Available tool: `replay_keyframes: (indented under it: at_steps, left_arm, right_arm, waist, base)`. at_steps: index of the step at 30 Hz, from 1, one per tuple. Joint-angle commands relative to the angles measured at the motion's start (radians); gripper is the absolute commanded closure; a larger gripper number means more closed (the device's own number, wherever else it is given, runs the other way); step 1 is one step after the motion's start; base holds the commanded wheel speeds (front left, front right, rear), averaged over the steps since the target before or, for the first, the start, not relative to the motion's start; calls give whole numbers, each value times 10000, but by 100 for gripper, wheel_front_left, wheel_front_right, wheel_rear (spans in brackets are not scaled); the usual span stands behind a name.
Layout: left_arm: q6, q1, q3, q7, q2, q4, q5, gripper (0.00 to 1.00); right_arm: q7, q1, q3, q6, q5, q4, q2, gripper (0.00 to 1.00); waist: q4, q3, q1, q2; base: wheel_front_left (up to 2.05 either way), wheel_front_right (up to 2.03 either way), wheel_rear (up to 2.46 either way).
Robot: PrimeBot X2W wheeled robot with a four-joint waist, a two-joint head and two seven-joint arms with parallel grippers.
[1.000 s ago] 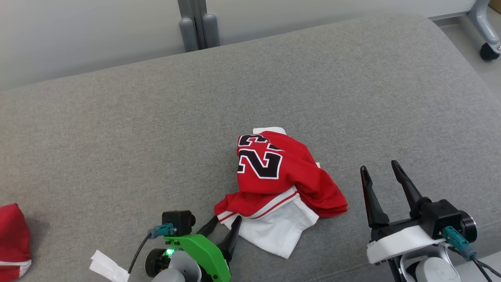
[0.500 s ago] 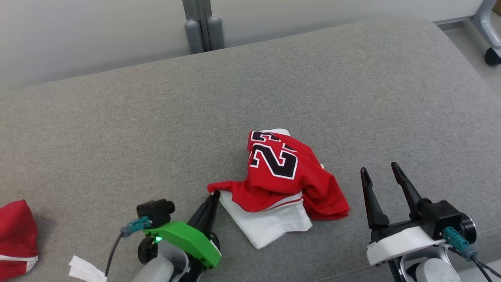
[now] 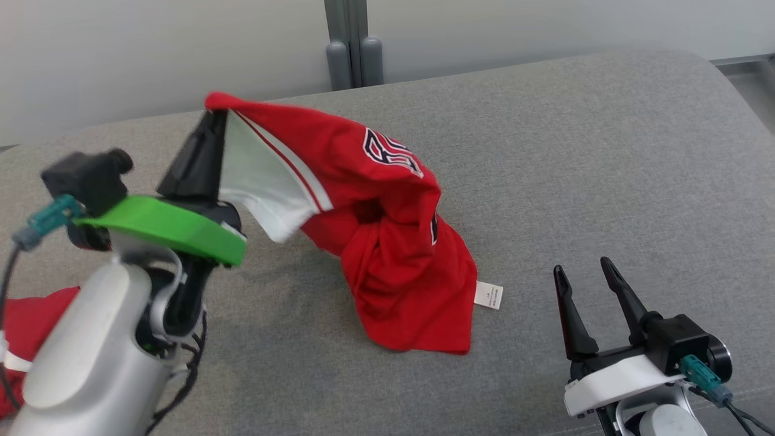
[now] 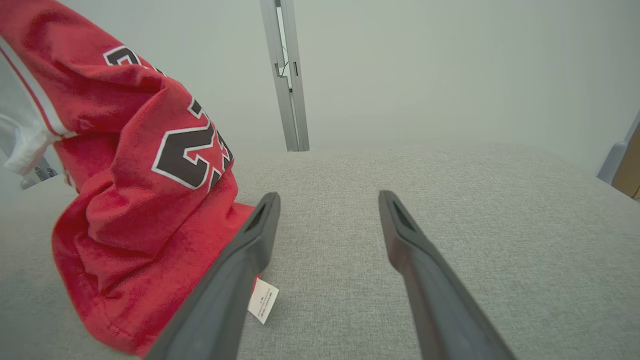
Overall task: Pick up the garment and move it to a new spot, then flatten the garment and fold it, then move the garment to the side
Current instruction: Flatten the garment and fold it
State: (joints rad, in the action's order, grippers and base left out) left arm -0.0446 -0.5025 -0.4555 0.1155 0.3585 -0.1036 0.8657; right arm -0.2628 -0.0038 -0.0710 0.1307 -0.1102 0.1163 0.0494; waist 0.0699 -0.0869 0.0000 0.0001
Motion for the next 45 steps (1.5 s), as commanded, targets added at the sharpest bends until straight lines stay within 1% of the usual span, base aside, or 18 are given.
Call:
replay_keyframes:
  at_steps: [1,6,10,15,18,21,23,25,28,31,32,34,38,41,42,43,44,45]
  left_arm:
    - [-224,-489,134,-172,240,205,-192,100]
    - [-900,-1763,310,-735,869,604,-991,100]
    - [-1127,-2767,502,-1164,1174,797,-1192,100]
    - [-924,-3939,600,-1690,1503,523,-1297,100]
    - [-762,-4390,384,-1942,1493,341,-1398,100]
    - [-682,-4391,-10,-2086,1186,404,-1477,100]
    - [-722,-3976,-430,-2135,807,582,-1496,100]
    - [-757,-3465,-970,-2147,280,719,-1396,100]
    - [-686,-2740,-2027,-2163,-758,574,-1310,100]
    - [-658,-2407,-2781,-2009,-1602,-148,-1436,100]
    - [-640,-2306,-3000,-1927,-1956,-529,-1412,100]
    - [-563,-2344,-3423,-1836,-2453,-1216,-1555,100]
    - [-485,-2606,-4152,-1558,-2909,-2263,-1716,100]
    - [-529,-2757,-4618,-1139,-3035,-2785,-1757,100]
    - [-524,-2767,-4780,-945,-3054,-2922,-1694,64]
    - [-490,-2765,-4943,-767,-3066,-2911,-1547,15]
    - [-459,-2756,-5140,-613,-3071,-2861,-1338,0]
    - [-434,-2772,-5327,-473,-3069,-2792,-1222,0]
  right_arm:
    - [-31,37,-45,2,-42,15,18,0]
    - [-31,45,-152,2,-105,52,18,0]
    - [-31,28,-188,2,-157,49,23,0]
    - [-31,-154,-253,2,-119,85,20,0]
    - [-31,-205,-276,2,-149,111,20,0]
    - [-31,-178,-329,2,-201,125,18,0]
    - [-31,-153,-332,2,-226,148,20,0]
    - [-31,-137,-336,2,-272,137,18,0]
    - [-31,-265,-441,2,-306,113,17,0]
    - [-31,-635,-730,2,-349,89,15,0]
    - [-31,-749,-844,2,-398,94,14,0]
    - [-31,-947,-1011,2,-465,71,23,0]
    - [-31,-1353,-1268,2,-691,34,17,0]
    - [-31,-1447,-1284,2,-853,38,18,0]
    - [-31,-1461,-1305,2,-912,53,17,0]
    - [-31,-1456,-1307,2,-942,75,14,0]
    - [-31,-1446,-1315,2,-948,104,11,0]
    - [-31,-1422,-1291,2,-961,124,14,0]
  waist:
    - [-72,34,0,-1]
    - [-83,120,0,-1]
    - [-46,117,0,-1]
    - [52,47,0,-1]
    - [148,44,0,-1]
    - [235,45,0,-1]
    - [284,36,0,-1]
    - [323,-3,0,-1]
    - [403,-236,0,-1]
    - [674,-618,0,-1]
    - [800,-740,0,-1]
    - [1059,-1016,0,-1]
    - [1656,-1534,0,-1]
    - [2015,-1790,0,-1]
    - [2138,-1863,0,-1]
    - [2224,-1900,0,-1]
    - [2324,-1936,0,-1]
    - [2373,-1951,0,-1]
  base:
    - [0,0,0]
    - [0,0,0]
    - [0,0,0]
    - [0,0,0]
    - [0,0,0]
    - [0,0,0]
    - [0,0,0]
    - [0,0,0]
    - [0,0,0]
    - [0,0,0]
    - [0,0,0]
    - [0,0,0]
    - [0,0,0]
    - [0,0,0]
    - [0,0,0]
    - [0,0,0]
    - [0,0,0]
    - [0,0,0]
